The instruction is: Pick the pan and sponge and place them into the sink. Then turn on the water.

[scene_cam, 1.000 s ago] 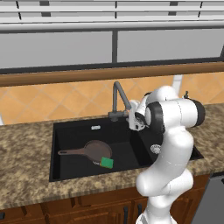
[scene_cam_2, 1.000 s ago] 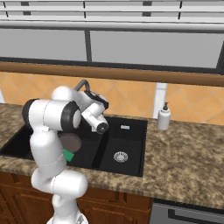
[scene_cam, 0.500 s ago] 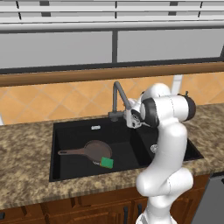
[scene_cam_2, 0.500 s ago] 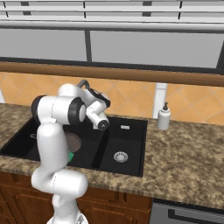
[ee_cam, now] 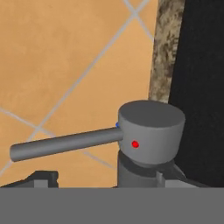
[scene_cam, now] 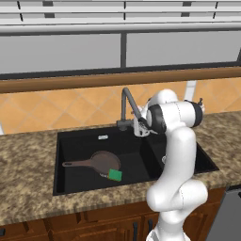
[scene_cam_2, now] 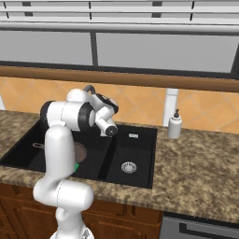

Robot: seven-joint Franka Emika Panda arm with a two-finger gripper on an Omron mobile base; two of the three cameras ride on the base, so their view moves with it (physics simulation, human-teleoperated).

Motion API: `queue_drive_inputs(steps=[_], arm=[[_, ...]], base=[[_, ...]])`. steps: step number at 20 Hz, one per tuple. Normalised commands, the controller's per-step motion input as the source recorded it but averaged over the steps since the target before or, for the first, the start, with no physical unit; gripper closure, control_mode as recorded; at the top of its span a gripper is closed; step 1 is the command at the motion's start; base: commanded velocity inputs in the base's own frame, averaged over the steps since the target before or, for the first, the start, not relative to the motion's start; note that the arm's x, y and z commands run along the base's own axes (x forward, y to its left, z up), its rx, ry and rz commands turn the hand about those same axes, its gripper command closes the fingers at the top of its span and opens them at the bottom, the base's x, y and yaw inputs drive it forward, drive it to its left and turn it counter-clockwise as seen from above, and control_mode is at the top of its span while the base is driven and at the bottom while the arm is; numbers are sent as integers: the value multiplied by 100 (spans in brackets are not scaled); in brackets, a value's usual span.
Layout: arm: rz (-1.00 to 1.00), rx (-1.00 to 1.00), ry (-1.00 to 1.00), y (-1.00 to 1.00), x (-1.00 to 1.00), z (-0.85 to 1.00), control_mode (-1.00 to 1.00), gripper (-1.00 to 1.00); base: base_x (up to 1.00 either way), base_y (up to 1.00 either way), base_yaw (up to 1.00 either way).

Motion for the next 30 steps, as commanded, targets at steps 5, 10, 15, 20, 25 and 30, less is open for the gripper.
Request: queue_drive_inputs(steps=[5, 10, 15, 20, 25, 30], arm=[[-1, 0, 5, 0, 48, -21, -100, -100], [-1, 0, 4, 0, 56, -15, -100, -100], [-2, 2, 6, -2, 69, -20, -100, -100], [-9, 24, 13, -32, 59, -25, -100, -100], [-20, 34, 4, -48, 36, -26, -100, -100], [-23, 32, 4, -52, 24, -34, -100, -100]], base=[[0, 0, 0], [0, 0, 0], [0, 0, 0], [0, 0, 0], [0, 0, 0], [0, 0, 0]])
